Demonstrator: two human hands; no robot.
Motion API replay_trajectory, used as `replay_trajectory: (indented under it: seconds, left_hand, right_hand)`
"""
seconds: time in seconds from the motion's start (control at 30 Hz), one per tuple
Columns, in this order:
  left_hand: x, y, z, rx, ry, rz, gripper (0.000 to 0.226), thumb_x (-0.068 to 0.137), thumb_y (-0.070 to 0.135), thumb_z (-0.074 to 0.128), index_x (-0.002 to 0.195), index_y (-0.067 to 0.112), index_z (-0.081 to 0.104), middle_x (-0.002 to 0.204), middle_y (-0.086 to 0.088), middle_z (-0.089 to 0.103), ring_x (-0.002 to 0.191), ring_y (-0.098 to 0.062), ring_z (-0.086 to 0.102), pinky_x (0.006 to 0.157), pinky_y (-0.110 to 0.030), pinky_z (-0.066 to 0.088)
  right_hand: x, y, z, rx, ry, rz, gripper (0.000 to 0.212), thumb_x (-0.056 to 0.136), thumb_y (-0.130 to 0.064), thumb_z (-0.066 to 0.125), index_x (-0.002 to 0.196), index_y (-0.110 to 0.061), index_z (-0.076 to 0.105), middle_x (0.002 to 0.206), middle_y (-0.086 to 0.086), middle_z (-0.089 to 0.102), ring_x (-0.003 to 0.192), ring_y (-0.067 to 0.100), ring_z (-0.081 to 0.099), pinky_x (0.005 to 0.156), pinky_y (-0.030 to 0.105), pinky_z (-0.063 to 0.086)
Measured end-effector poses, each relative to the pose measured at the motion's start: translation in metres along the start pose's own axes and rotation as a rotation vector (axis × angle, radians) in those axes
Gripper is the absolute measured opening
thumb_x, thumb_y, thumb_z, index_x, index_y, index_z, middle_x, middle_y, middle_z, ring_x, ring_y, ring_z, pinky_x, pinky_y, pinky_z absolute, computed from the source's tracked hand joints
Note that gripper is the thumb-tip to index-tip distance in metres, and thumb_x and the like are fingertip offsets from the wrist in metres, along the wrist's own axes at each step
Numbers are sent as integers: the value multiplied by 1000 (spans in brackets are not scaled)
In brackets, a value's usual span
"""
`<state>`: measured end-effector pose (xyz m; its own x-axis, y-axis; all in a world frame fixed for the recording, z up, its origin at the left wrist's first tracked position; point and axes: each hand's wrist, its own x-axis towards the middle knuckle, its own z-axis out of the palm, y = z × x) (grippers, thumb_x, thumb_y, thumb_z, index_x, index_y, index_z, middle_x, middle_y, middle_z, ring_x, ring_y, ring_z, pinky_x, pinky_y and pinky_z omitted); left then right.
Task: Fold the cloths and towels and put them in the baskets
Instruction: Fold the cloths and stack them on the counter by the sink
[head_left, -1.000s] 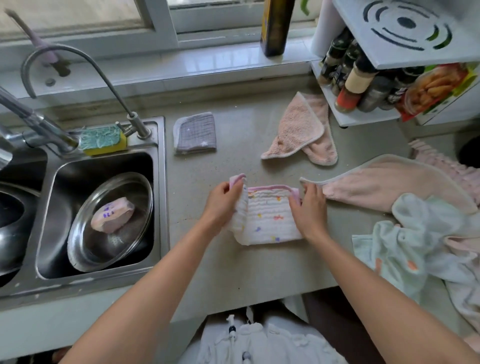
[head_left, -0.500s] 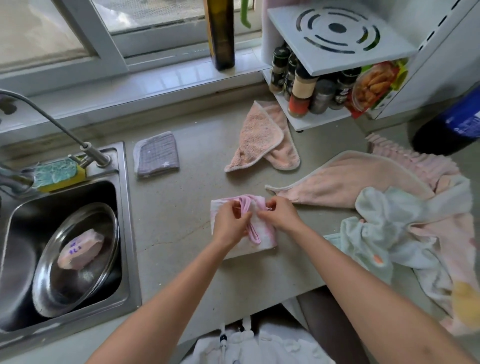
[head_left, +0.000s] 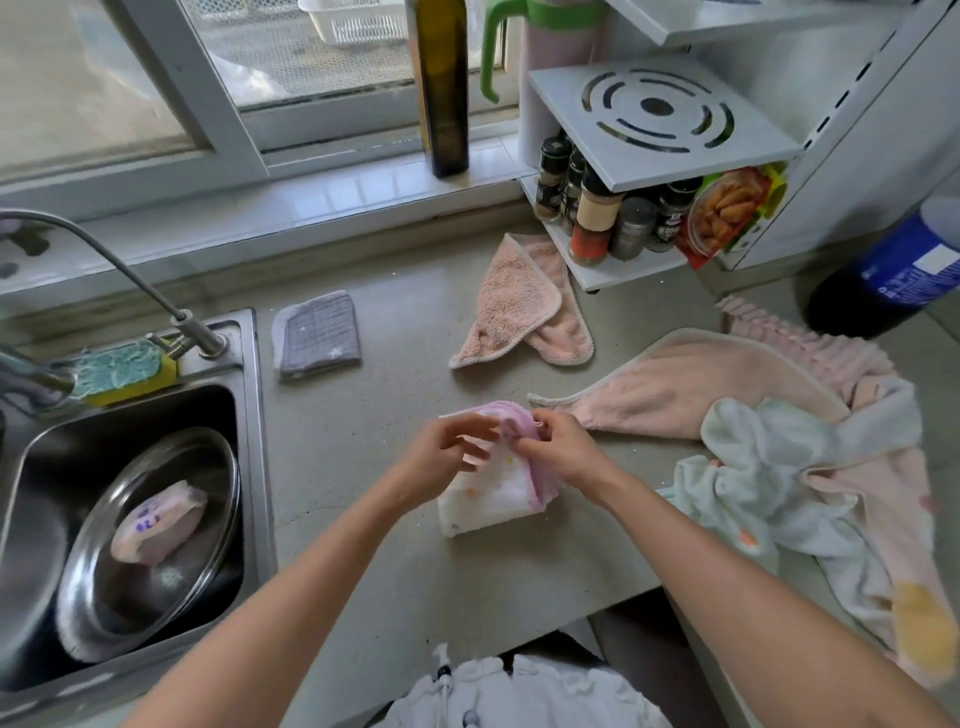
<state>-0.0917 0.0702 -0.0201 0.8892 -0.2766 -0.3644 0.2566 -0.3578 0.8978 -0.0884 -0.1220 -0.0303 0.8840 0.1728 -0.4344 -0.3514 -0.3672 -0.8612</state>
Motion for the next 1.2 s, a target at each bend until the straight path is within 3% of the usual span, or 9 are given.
replay_trajectory:
  seconds: [0.1,0.17,0.4,0.6,0.7,0.8,1.03,1.13,1.2]
  left_hand:
    - [-3,3,-34,389,224,319,28,87,10,61,114,20,58,116,1,57,102,-8,55,89,-23,43]
    - [-5,4,-55,504,176,416,32,83,25,71,111,23,56,121,3,52,109,-9,50,94,-22,41]
    - [-13,15,-82,431,203,510,30,80,26,75,104,20,58,116,7,57,99,-2,59,89,-20,50]
    - [-21,34,-90,189,176,492,23,78,20,77,97,21,64,101,0,62,90,-10,61,81,-22,55]
    - [-17,38,-95,129,180,425,10,81,17,75,89,14,70,87,-1,68,81,-8,61,73,-25,55]
    - [-14,45,-102,76,189,357,10,82,17,74,87,10,73,83,-3,71,76,-6,63,72,-22,51]
    - [-15,57,-110,29,-119,176,19,88,22,67,97,6,73,90,-6,73,80,-9,67,75,-25,55]
    - [-11,49,-121,159,-59,145,33,84,44,68,89,13,77,79,-5,71,71,-12,62,73,-38,54]
    - [-5,43,-135,264,29,131,49,72,66,65,74,19,76,62,-2,54,60,-16,46,57,-38,39]
  right_hand:
    - [1,-18,-8,-40,-16,-102,20,82,-6,69,97,-14,59,95,4,68,86,12,61,78,29,49]
    - [1,-38,-13,-13,-54,-153,25,84,-5,67,103,-15,54,98,6,68,88,11,62,79,29,49]
    - [3,-90,-11,7,-119,-302,24,89,-5,57,107,-19,59,98,-6,66,89,0,60,75,15,44]
    - [4,-113,2,70,46,-348,20,82,-26,46,96,-16,57,86,-6,60,79,4,51,72,26,38]
    - [10,-122,7,-119,127,-434,35,81,-43,54,101,-15,57,94,0,63,83,5,54,74,24,41]
    - [17,-128,7,-180,194,-452,39,77,-51,61,88,-14,57,79,-7,60,74,4,52,66,22,39]
    - [31,-146,11,-142,236,-459,49,78,-49,54,94,-2,54,85,2,56,79,13,51,71,31,40]
    - [32,-143,10,-276,302,-510,40,82,-45,52,91,-6,50,80,-2,54,76,16,51,66,29,35]
    - [33,-134,12,-366,332,-510,32,89,-42,53,88,-10,45,73,-5,50,72,18,49,63,33,33]
